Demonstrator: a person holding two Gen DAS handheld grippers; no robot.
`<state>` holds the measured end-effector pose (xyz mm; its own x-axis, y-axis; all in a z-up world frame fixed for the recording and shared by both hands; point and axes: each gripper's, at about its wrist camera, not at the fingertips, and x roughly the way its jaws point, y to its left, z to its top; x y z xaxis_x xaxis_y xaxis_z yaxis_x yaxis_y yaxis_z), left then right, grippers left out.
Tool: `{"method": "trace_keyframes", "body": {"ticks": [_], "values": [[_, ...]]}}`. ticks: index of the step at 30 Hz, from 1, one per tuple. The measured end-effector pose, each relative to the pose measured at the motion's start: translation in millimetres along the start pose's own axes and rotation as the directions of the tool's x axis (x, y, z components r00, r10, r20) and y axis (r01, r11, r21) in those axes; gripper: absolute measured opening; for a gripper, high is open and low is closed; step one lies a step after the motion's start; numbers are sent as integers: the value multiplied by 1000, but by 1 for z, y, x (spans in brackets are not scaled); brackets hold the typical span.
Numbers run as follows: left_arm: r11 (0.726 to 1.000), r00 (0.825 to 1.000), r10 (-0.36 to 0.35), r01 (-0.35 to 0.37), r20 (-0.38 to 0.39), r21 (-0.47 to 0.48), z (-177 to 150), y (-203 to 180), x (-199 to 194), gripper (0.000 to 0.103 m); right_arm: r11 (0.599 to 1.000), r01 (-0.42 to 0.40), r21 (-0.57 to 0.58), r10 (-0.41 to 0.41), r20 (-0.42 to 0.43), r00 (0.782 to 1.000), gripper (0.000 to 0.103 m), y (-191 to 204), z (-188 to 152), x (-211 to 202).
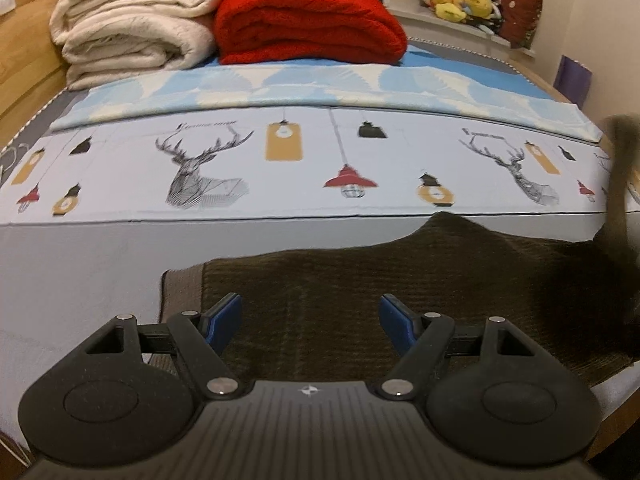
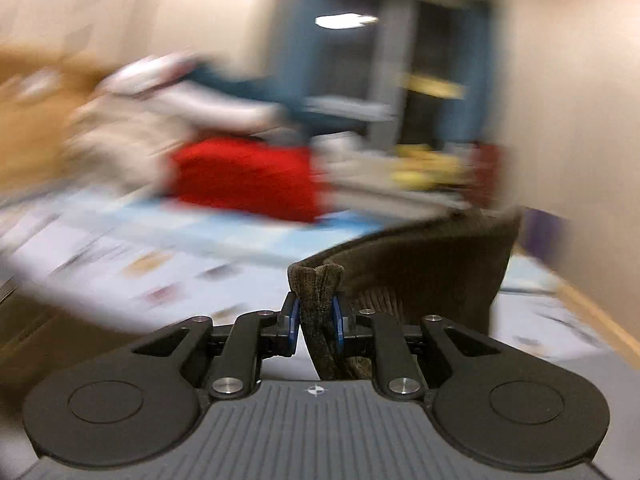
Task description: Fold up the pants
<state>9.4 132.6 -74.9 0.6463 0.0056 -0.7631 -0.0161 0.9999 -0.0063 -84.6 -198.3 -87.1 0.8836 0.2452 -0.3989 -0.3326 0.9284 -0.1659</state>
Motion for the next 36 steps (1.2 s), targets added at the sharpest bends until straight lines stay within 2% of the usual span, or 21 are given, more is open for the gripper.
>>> {"method": "trace_keyframes", "body": {"ticks": [1,2,3,4,5,6,7,9,11,12,15,19,20,22,24,27,29,30,31,33,36], "values": [[1000,1000,0,0,-6,-8,-2,4,0,80,993,-106,-42,101,-116,988,21,26,-12,16],[1000,1000,0,-1,-12,-17,-3,10,0,80,979,-193,-62,175,-221,959,24,45,-25,28],[1000,1000,2,-2,-17,-24,-5,14,0,80,958,-276,-80,239,-313,919,26,60,-36,35],[999,1000,2,-3,-23,-32,-6,17,0,80,932,-342,-124,276,-371,887,31,75,-49,35],[999,1000,1,-2,-26,-41,-8,23,0,80,924,-328,-197,249,-339,907,38,85,-54,26],[999,1000,1,-2,-26,-49,-9,27,-1,80,909,-320,-266,232,-314,921,40,91,-54,18],[999,1000,1,-2,-23,-54,-11,30,-2,80,903,-329,-277,240,-310,920,38,92,-48,13],[998,1000,0,-1,-18,-64,-13,37,-5,80,923,-320,-216,259,-266,928,41,84,-32,8],[997,1000,12,-13,-16,-73,-15,44,-7,80,950,-262,-170,220,-234,947,51,76,-27,9],[997,1000,16,-17,-18,-79,-16,46,-7,80,960,-240,-148,200,-240,950,51,72,-27,15],[996,999,18,-20,-33,-86,-18,50,-7,80,965,-249,-79,213,-314,925,52,67,-38,34],[997,999,24,-27,-43,-69,-20,48,-6,80,946,-312,-81,264,-361,894,54,81,-47,43],[997,999,25,-28,-44,-68,-20,47,-6,80,942,-324,-88,273,-362,891,45,81,-47,45],[997,999,29,-32,-45,-70,-19,47,-5,80,938,-327,-114,271,-345,899,26,79,-45,43],[997,999,29,-32,-44,-70,-19,45,-4,80,941,-322,-104,275,-323,906,22,74,-36,39],[998,999,24,-26,-41,-58,-18,41,-4,80,947,-294,-131,260,-229,938,21,68,-19,21],[998,999,28,-30,-47,-46,-17,38,-1,80,934,-337,-120,294,-282,913,23,66,-29,23],[999,998,30,-33,-50,-44,-17,36,0,80,924,-367,-108,309,-356,882,23,67,-37,31],[999,998,30,-32,-51,-44,-16,35,0,80,918,-384,-99,320,-387,865,25,67,-43,33],[998,998,23,-26,-52,-54,-17,35,0,80,926,-366,-95,314,-345,884,26,65,-34,24],[997,998,29,-33,-61,-65,-17,38,2,80,940,-342,22,338,-224,914,27,46,-15,10]]}}
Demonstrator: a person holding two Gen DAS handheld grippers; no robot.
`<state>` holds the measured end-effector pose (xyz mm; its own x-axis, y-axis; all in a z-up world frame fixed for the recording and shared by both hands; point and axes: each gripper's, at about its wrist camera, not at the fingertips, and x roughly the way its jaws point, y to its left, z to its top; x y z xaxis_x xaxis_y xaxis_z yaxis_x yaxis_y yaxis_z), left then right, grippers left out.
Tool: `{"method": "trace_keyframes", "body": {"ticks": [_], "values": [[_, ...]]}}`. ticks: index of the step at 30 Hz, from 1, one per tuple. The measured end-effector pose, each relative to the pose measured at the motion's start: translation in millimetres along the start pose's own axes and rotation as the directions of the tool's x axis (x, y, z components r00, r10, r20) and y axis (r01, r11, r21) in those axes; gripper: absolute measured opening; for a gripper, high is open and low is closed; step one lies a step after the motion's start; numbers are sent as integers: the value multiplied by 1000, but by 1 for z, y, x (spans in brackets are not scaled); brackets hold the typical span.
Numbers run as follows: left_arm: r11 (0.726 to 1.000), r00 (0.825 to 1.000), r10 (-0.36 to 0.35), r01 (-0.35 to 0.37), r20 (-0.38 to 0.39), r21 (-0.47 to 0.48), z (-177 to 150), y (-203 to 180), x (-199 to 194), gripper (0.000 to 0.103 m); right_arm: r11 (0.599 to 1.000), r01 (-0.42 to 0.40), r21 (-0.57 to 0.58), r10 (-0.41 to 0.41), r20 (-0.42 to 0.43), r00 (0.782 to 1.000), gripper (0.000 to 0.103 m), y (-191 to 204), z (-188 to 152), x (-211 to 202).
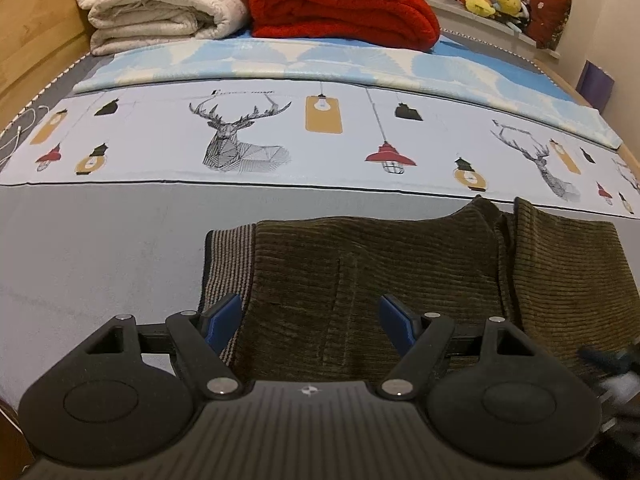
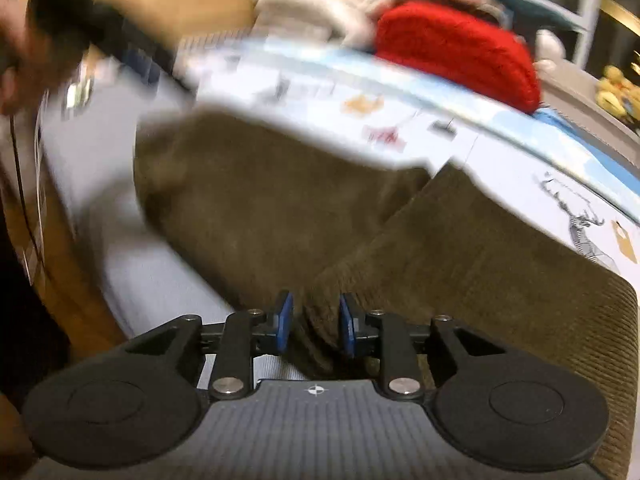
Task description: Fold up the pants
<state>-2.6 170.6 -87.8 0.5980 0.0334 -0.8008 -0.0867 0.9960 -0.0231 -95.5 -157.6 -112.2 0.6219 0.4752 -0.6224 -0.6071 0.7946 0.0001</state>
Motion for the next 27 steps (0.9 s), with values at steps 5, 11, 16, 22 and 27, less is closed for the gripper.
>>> {"method": "trace_keyframes", "body": {"ticks": [5,11,16,22,27], "values": [[999,1000,14,-14,-4,-43,1,9,1,80,996,58,67,-48,-143,989,26,-17,-13,20],[996,999,43,-43,-5,-80,-2,17,-1,78,991,75,112,-65,-94,993,26,-20,-12,14],[988,998,70,-69,1,-141,-9,29,-7,48,988,138,62,-133,-81,988,26,-15,-9,-2],[986,994,37,-21,98,-164,-17,25,-35,39,953,189,238,-238,198,951,56,-63,19,-90],[991,993,1,15,119,-134,-38,-8,-52,39,903,240,355,-305,141,942,58,-107,-3,-113]]}}
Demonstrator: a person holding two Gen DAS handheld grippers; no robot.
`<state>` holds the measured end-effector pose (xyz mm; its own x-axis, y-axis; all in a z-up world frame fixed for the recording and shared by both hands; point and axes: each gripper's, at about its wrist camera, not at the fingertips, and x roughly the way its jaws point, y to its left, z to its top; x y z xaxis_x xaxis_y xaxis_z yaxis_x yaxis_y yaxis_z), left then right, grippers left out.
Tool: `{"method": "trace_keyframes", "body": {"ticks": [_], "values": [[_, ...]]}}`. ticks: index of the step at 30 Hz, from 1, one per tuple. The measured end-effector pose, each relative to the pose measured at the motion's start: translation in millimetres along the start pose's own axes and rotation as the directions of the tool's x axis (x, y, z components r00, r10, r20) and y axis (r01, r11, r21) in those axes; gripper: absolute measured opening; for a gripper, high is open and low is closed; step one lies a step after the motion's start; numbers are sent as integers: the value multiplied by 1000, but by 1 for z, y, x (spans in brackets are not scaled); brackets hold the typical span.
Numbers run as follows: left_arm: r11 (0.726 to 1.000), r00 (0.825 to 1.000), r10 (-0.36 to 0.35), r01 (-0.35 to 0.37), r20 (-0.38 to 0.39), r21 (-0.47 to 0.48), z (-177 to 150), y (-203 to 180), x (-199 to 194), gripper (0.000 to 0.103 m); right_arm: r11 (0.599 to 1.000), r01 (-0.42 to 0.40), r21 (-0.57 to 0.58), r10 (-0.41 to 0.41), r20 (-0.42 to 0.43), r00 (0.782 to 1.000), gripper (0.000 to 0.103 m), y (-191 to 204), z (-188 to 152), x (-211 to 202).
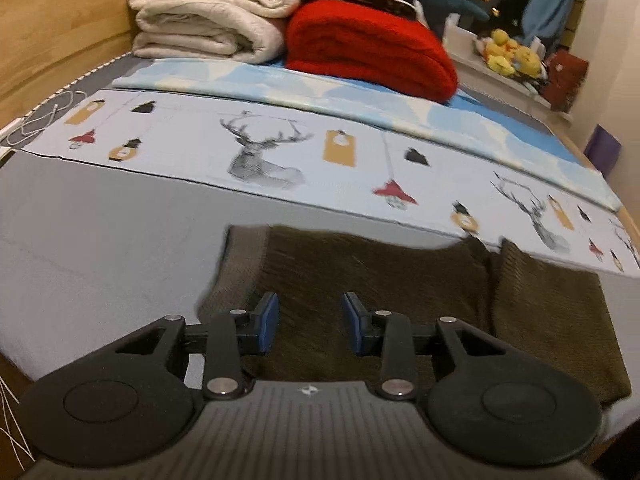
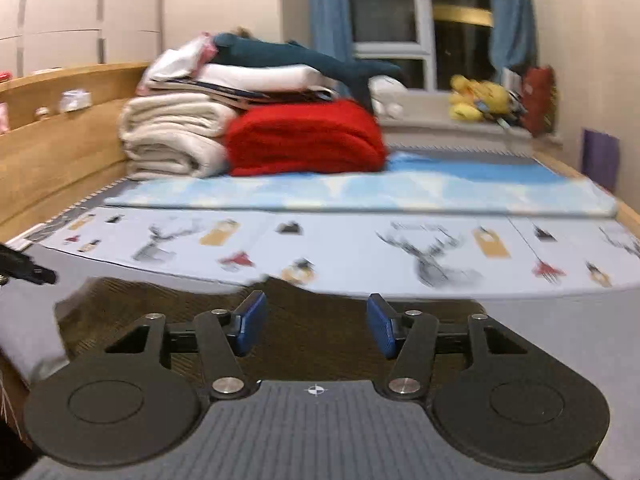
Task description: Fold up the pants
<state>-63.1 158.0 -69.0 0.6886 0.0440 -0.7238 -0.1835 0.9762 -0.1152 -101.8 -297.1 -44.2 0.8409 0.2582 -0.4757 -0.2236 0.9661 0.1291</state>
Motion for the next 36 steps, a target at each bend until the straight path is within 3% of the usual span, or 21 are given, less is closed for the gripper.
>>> {"method": "trace_keyframes", "body": {"ticks": [4,6,11,13,15,17,18,20,22,25,28,29,31,33,34,36], "values": [[998,999,-25,23,24,65,-13,-28,-14,40,993,59,100,-63,40,997,58,-8,1,-12],[998,998,-46,44,41,53,-17,-28,-16,40,988,73,138,-78,26,997,58,-11,-4,-9],[991,997,-62,67,48,-115,-27,11,2,40,985,78,153,-82,19,996,58,-9,0,-16],[982,999,-35,38,19,-185,-36,31,18,40,987,68,146,-75,45,996,60,-11,0,-22],[947,999,-19,5,-41,-320,-35,51,33,40,993,70,91,-75,59,995,64,-16,-16,-19],[923,999,-33,19,-29,-385,-33,64,40,56,993,117,36,-115,-56,992,60,-19,-25,0],[916,999,-15,-1,-36,-401,-33,70,44,59,994,105,30,-103,-63,993,59,-22,-27,5],[877,997,-3,-37,-82,-478,-37,84,56,59,996,88,3,-88,-40,995,59,-24,-28,9],[834,993,-15,-50,-114,-549,-40,96,67,59,995,100,-8,-101,-71,992,59,-27,-32,17],[806,988,4,-96,-157,-585,-42,102,82,59,996,79,35,-74,-130,989,59,-34,-34,28],[785,984,-18,-96,-178,-612,-44,102,96,59,995,88,48,-78,-182,980,59,-36,-35,41],[790,984,-22,-93,-179,-606,-45,99,100,59,995,88,55,-75,-205,976,59,-37,-36,45],[828,984,-13,-88,-176,-553,-44,86,103,55,992,113,58,-94,-269,959,59,-38,-41,58],[875,984,45,-121,-170,-468,-42,73,99,44,990,132,51,-108,-335,936,59,-41,-47,70],[882,985,60,-129,-162,-453,-41,70,96,33,989,144,44,-118,-365,923,59,-42,-49,75],[901,987,94,-140,-131,-411,-32,60,83,25,988,154,18,-133,-411,902,59,-41,-54,83]]}}
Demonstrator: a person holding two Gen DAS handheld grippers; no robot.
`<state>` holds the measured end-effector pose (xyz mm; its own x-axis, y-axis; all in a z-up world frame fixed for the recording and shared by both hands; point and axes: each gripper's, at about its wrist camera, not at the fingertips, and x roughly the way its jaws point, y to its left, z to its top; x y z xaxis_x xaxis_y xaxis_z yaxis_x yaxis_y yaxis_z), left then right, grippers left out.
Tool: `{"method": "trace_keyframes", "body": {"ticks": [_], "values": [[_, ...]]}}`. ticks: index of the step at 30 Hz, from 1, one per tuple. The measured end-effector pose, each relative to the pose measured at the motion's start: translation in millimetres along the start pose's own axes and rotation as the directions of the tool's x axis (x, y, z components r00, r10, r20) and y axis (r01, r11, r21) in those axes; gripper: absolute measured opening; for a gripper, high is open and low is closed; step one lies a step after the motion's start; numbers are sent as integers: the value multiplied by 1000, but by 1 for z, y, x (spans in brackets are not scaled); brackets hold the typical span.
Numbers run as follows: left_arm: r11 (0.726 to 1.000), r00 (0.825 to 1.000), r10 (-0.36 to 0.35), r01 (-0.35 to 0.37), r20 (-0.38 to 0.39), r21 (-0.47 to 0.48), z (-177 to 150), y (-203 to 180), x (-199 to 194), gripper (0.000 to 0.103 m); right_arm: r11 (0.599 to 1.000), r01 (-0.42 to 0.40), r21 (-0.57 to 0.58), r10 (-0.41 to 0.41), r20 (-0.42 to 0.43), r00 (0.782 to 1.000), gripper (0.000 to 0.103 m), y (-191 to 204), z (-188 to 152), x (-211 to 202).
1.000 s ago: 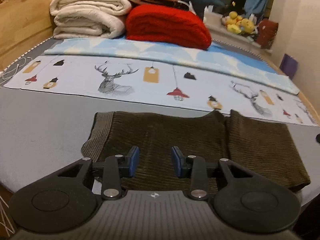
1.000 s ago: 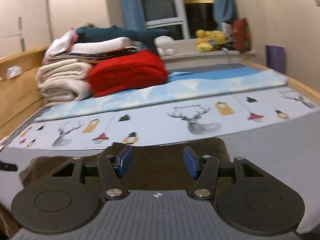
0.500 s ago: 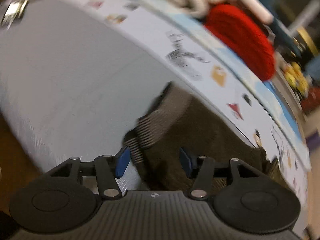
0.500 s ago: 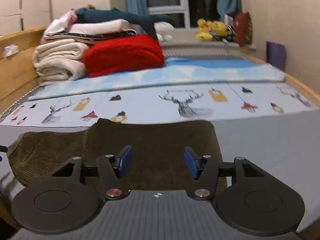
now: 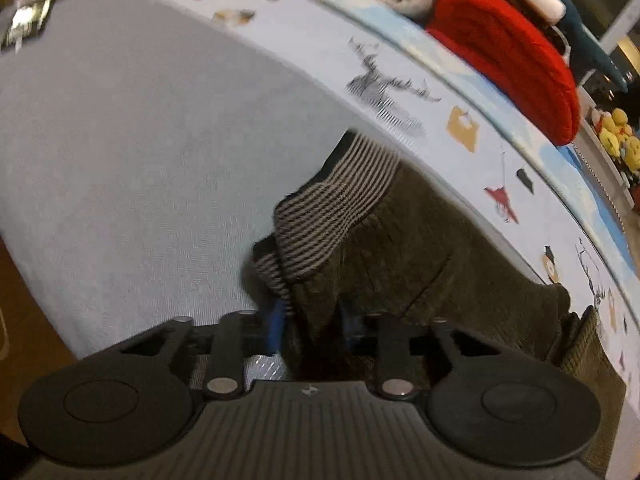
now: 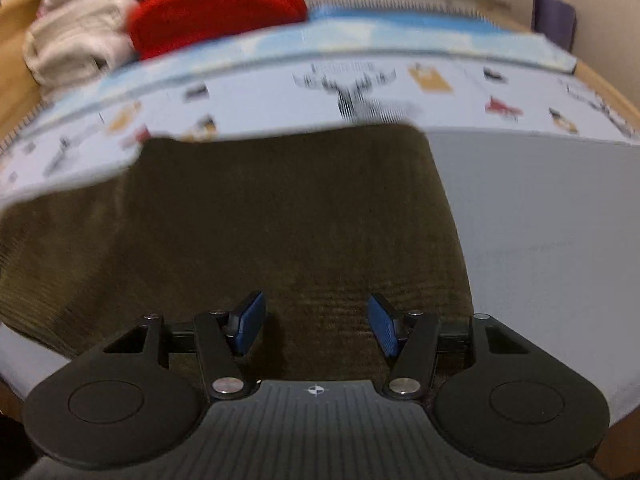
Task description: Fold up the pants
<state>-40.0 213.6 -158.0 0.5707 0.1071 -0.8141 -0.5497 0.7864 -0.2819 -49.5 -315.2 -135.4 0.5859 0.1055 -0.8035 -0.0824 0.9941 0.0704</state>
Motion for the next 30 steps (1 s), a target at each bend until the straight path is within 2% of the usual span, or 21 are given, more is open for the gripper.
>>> {"method": "trace_keyframes", "body": {"ticks": [3,5,6,8,10,12,13,14,15,16,17,18,20,21,22,25,26,27,29,30], "values": [[984,991,1,-24,132,174,1,-44,-40,22,1000,-6,0,6,-4,1000,59,1,2,-2],[960,978,-45,-15,205,280,-2,-87,-68,21,998,-39,58,37,41,998,59,-9,6,-11],[943,969,-93,12,228,333,-9,-112,-83,21,994,-60,94,53,74,996,59,-17,8,-16],[884,945,-192,49,266,465,-30,-170,-112,20,980,-94,175,68,150,986,59,-36,10,-28],[800,912,-299,79,280,595,-62,-227,-139,20,957,-122,264,65,214,975,59,-61,7,-38],[694,871,-424,137,247,707,-106,-286,-156,19,930,-125,347,39,243,969,59,-84,2,-44],[639,855,-474,169,211,750,-127,-309,-162,20,917,-102,386,1,253,967,59,-95,-2,-47],[581,846,-513,214,149,785,-151,-332,-166,23,906,-74,417,-41,260,965,59,-106,-6,-50],[522,843,-534,274,59,808,-174,-353,-163,27,893,-60,446,-68,265,962,59,-114,-10,-53],[461,837,-545,346,-48,817,-194,-369,-155,45,872,-57,486,-88,270,959,59,-124,-14,-55],[416,829,-545,395,-124,819,-210,-377,-149,58,850,-63,523,-96,272,957,59,-133,-18,-57],[393,829,-537,408,-155,824,-225,-383,-144,58,829,-70,555,-102,272,957,59,-141,-22,-57],[403,821,-549,426,-159,810,-229,-376,-137,61,799,-91,595,-93,271,958,60,-151,-29,-58],[420,819,-547,448,-173,789,-224,-368,-129,61,788,-116,604,-71,277,958,60,-153,-31,-57],[444,827,-533,452,-178,774,-216,-359,-120,61,785,-141,604,-45,282,958,60,-153,-32,-58],[531,902,-415,347,-120,773,-191,-327,-84,60,807,-196,558,44,275,961,63,-144,-30,-49],[556,921,-373,317,-110,769,-180,-312,-71,59,815,-211,540,72,267,961,64,-139,-29,-46],[577,933,-343,303,-112,759,-170,-298,-61,59,823,-223,523,97,256,962,65,-134,-27,-43],[602,944,-297,304,-146,738,-155,-274,-39,53,838,-235,492,137,228,964,71,-123,-22,-33],[609,942,-265,328,-205,722,-152,-262,-22,53,846,-230,481,147,205,968,73,-117,-20,-28]]}}
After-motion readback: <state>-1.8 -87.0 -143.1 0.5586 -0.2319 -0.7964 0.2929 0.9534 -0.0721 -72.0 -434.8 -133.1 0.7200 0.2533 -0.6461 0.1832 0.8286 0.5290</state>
